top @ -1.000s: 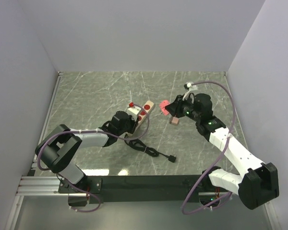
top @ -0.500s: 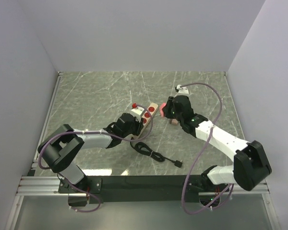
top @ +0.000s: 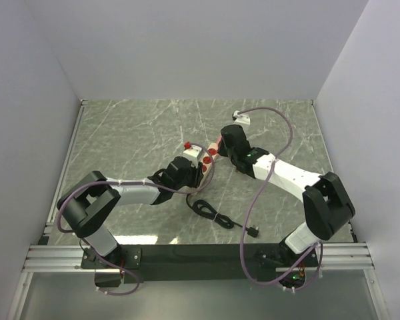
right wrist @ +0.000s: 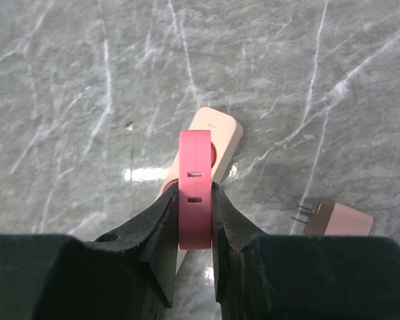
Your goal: Insert the plug
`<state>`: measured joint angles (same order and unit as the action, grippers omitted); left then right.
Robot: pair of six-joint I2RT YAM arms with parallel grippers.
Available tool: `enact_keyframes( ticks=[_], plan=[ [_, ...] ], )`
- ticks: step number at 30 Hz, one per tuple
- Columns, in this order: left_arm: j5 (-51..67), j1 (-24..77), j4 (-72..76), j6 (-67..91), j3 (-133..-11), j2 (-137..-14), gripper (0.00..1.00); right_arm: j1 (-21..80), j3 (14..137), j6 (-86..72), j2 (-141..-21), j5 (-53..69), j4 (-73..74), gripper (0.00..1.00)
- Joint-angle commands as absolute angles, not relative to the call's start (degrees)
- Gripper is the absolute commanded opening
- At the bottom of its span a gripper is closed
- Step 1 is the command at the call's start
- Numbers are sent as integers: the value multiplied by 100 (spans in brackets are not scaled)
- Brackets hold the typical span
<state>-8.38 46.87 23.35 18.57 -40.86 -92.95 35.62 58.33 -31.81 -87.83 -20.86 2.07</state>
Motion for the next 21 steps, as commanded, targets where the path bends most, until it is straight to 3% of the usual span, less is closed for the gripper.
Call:
enact_keyframes(
  ticks=[1,9,21],
  plan=[
    [-483,4851,2277,2153,-4263,-9457,41,3595,6170,-3287,-8982,-2469,140,0],
    [-439,4913,2206,2153,-4359,-9580,46,3612,6486,-3278,-9430,-2689,184,0],
    [-668,5010,2004,2145,-4491,-9641,44,3762,7005,-3357,-10098,-3014,439,0]
  ],
)
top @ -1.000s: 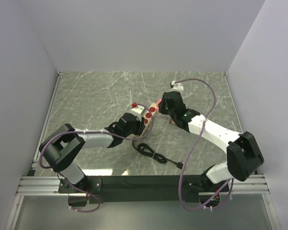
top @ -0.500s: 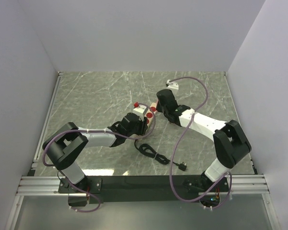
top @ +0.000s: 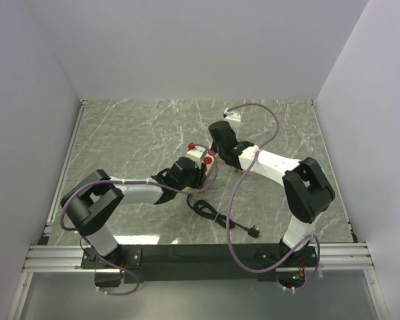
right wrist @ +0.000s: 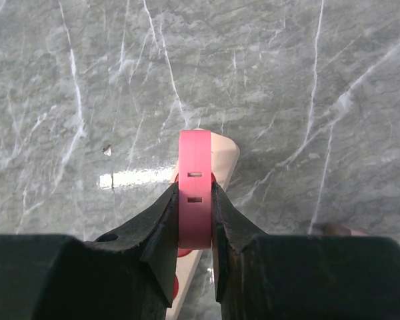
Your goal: Insert the plug
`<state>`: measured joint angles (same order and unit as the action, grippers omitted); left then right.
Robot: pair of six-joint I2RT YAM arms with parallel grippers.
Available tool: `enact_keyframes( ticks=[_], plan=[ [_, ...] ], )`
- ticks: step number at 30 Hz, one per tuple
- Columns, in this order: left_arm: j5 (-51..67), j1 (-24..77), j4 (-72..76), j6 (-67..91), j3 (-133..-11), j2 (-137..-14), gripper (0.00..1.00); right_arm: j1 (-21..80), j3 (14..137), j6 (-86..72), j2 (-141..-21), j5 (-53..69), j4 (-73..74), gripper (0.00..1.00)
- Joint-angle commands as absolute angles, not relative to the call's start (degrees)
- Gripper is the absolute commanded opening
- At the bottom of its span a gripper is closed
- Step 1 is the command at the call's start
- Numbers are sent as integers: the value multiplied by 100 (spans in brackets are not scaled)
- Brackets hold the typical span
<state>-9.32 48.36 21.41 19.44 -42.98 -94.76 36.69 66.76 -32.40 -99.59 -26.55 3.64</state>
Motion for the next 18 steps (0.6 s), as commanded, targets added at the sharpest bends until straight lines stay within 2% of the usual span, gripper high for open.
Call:
enact_keyframes(
  ticks=[1,18],
  plan=[
    [-685,5010,1987,2145,-4500,-9650,44,3788,7057,-3357,-10125,-3049,474,0],
    [-782,5045,1925,2145,-4500,-9650,42,3876,7233,-3463,-10512,-3366,703,0]
  ],
)
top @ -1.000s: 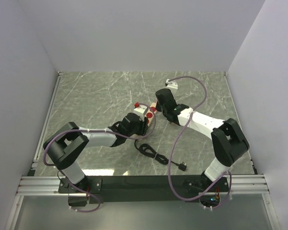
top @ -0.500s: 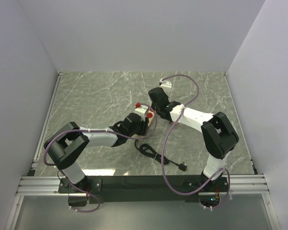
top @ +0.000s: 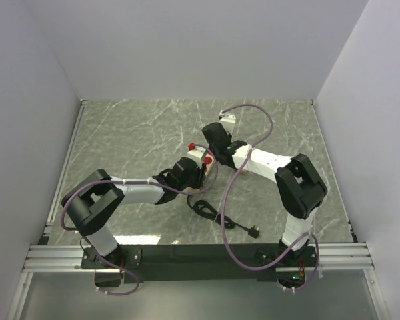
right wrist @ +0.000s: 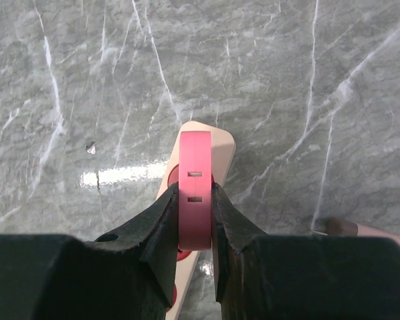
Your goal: Insert the plug
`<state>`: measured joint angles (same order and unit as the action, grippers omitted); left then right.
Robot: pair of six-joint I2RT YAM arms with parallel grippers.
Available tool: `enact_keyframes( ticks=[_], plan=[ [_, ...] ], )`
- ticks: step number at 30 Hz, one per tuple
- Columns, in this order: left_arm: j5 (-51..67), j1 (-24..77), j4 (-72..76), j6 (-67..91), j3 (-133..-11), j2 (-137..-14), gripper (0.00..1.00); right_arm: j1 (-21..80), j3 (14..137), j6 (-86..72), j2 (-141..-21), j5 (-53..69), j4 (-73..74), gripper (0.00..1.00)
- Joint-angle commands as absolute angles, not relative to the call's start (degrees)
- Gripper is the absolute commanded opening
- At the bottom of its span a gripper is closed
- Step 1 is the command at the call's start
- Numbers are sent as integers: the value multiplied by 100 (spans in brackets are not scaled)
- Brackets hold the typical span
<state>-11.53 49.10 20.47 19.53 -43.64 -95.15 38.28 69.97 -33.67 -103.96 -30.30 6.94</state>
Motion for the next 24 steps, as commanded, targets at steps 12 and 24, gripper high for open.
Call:
enact_keyframes(
  ticks=[12,24],
  plan=[
    [-791,5071,1925,2180,-4483,-9642,41,3893,7409,-3612,-10591,-3718,940,0],
    [-835,5080,1986,2302,-4421,-9598,41,4008,7453,-3788,-10415,-4069,984,0]
  ],
)
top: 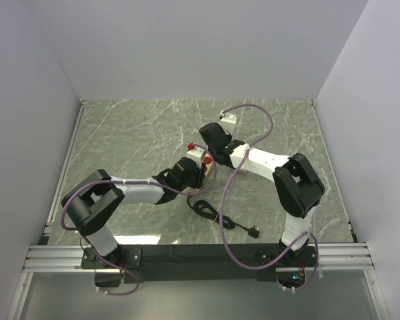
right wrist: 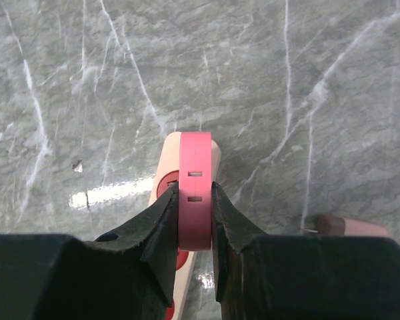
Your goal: Insert the plug
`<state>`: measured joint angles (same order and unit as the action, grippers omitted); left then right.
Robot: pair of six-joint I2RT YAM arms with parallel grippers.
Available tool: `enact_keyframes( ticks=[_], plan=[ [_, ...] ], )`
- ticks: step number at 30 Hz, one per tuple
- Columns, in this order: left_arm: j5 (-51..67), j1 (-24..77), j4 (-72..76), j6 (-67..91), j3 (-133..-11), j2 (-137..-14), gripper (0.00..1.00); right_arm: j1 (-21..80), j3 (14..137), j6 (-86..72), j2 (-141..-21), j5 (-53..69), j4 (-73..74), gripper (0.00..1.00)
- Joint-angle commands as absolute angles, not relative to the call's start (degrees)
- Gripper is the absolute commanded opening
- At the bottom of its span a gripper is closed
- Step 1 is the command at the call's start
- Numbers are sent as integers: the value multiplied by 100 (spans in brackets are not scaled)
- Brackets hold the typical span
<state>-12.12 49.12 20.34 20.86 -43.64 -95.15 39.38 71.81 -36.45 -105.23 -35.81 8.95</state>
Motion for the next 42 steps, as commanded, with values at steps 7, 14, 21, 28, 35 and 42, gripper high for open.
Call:
enact_keyframes(
  ticks=[7,14,21,28,35,42],
  plan=[
    [-835,5098,2004,2355,-4403,-9545,41,4104,7690,-3929,-10582,-4166,1151,0],
    [-817,5106,2021,2417,-4386,-9510,41,4289,7936,-3982,-10801,-4324,1353,0],
    [-835,5124,2039,2461,-4298,-9422,40,4315,7998,-4096,-10969,-4561,1547,0],
    [-817,5133,2030,2461,-4315,-9422,41,4351,7998,-4122,-11065,-4623,1556,0],
    [-809,5133,2013,2452,-4333,-9457,41,4359,8121,-4096,-11206,-4597,1538,0],
    [-800,5133,2004,2452,-4359,-9475,41,4403,8191,-4052,-11224,-4605,1512,0]
  ],
)
